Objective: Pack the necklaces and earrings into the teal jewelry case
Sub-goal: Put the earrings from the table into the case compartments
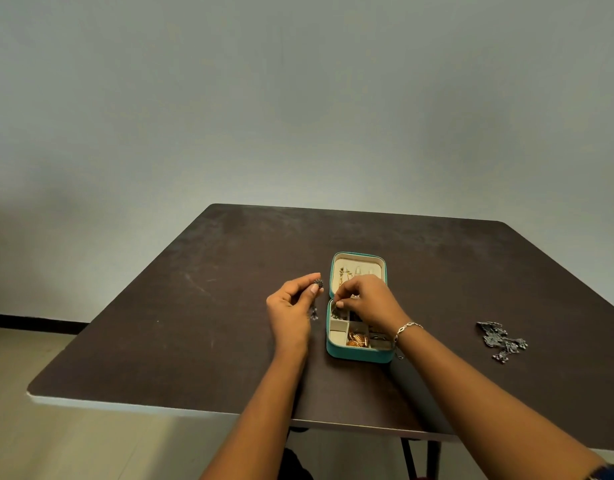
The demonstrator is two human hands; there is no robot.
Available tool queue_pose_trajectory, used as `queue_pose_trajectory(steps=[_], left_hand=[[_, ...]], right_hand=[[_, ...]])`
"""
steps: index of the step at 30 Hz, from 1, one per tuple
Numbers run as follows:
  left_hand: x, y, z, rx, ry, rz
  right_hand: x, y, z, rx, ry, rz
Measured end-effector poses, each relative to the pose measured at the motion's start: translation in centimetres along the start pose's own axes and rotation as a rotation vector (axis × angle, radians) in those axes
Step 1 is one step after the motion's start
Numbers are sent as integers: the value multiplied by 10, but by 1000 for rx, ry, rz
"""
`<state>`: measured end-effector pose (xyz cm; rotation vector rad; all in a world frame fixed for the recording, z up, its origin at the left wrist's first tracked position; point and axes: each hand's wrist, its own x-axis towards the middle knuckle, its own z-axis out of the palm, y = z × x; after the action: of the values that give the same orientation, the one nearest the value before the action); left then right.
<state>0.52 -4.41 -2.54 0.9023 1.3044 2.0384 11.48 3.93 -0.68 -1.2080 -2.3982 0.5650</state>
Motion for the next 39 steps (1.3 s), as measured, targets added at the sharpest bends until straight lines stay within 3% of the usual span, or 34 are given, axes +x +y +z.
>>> queue_pose_trajectory(steps=[3,7,10,14,20,29,39], left_hand=[[0,0,1,6,-17,7],[-1,3,6,15,-19,30],[-3,6,10,-4,-22,28],[-5,8,17,-7,-31,54],[-6,6,17,14,-18,49],[-13,-28,2,438,8,16],[-15,-28,6,600,-69,-2]], right_hand=[[-2,-1,-4,27,-11,-18],[-6,-14,-19,285,131,-74],[-11,-26,-28,411,98,-147],[-12,-30,-32,396,28,-184],[-15,-28,-34,423,103,-158],[-13,-23,-37,254,150,-147],[-16,-13,-23,193,105,-129]])
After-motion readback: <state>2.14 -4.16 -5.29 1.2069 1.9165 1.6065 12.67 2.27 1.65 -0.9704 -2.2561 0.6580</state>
